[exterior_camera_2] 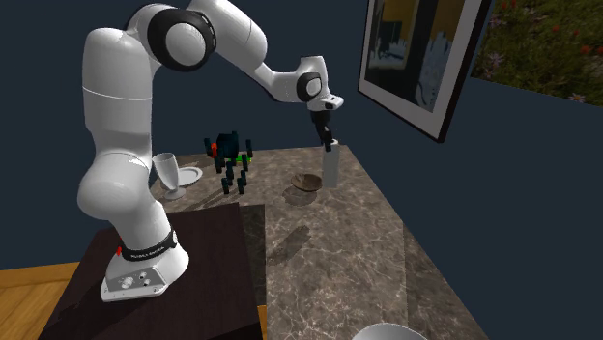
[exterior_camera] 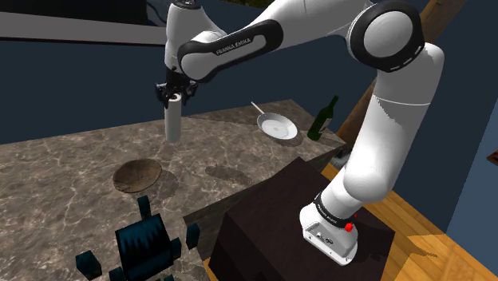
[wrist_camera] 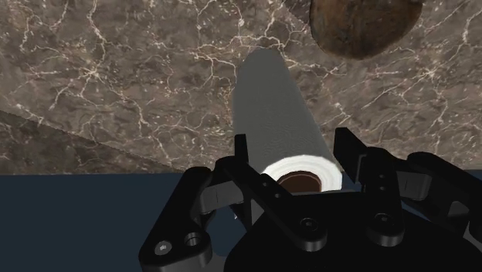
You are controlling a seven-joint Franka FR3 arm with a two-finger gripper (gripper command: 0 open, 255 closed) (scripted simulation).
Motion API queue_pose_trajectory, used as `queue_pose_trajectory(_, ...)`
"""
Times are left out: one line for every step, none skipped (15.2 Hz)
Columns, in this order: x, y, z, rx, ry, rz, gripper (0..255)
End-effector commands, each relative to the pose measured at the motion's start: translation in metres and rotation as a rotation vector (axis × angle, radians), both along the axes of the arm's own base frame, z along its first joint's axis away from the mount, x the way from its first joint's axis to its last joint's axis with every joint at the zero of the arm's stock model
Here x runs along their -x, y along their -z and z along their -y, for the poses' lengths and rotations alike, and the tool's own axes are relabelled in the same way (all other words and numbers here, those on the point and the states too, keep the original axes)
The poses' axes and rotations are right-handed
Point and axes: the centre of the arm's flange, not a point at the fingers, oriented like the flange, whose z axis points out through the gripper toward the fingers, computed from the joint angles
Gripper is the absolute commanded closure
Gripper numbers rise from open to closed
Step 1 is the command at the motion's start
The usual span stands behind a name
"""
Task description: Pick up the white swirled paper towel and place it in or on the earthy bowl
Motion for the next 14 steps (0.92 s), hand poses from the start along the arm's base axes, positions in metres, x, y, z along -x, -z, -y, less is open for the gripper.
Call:
queue_pose_trajectory(0.005, -0.014, -0.02, 0.0, 0.001, 0.0, 255)
queue_pose_trajectory(0.008, -0.019, -0.032, 0.0, 0.001, 0.0, 255)
queue_pose_trajectory(0.011, -0.025, -0.043, 0.0, 0.001, 0.0, 255)
queue_pose_trajectory(0.014, -0.03, -0.055, 0.0, 0.001, 0.0, 255)
queue_pose_trajectory(0.017, -0.036, -0.066, 0.0, 0.001, 0.0, 255)
queue_pose_trajectory(0.02, -0.042, -0.078, 0.0, 0.001, 0.0, 255)
queue_pose_trajectory(0.023, -0.047, -0.089, 0.0, 0.001, 0.0, 255)
queue_pose_trajectory(0.026, -0.053, -0.101, 0.0, 0.001, 0.0, 255)
queue_pose_trajectory(0.029, -0.058, -0.113, 0.0, 0.001, 0.0, 255)
queue_pose_trajectory(0.032, -0.064, -0.124, 0.0, 0.001, 0.0, 255)
queue_pose_trajectory(0.035, -0.07, -0.136, 0.0, 0.001, 0.0, 255)
queue_pose_trajectory(0.038, -0.075, -0.147, 0.0, 0.001, 0.0, 255)
queue_pose_trajectory(0.041, -0.081, -0.159, 0.0, 0.001, 0.0, 255)
queue_pose_trajectory(0.042, -0.082, -0.162, 0.0, 0.001, 0.0, 255)
